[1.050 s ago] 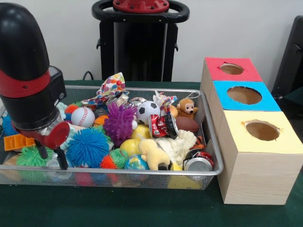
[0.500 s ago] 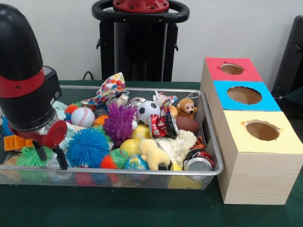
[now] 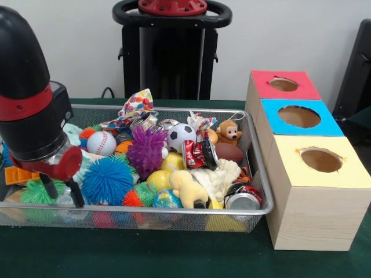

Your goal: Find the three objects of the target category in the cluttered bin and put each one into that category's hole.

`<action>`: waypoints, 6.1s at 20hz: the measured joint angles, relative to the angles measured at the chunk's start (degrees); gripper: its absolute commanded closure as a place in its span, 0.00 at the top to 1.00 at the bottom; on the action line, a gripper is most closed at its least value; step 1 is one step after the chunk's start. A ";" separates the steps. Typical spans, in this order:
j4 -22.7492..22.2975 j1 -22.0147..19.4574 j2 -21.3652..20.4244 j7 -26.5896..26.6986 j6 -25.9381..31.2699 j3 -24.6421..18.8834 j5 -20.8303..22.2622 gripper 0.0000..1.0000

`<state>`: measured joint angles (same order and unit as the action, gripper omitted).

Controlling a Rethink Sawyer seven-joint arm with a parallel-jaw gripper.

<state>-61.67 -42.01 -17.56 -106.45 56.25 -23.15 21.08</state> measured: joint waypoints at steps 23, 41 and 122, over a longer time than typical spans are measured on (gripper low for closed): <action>0.03 0.04 0.80 0.28 2.91 -0.99 -0.07 1.00; 0.04 0.22 2.70 5.22 6.36 -3.16 0.93 1.00; -4.26 6.64 -1.74 5.35 -9.07 7.67 7.10 1.00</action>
<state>-65.92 -35.37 -19.30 -101.11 47.18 -15.48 28.18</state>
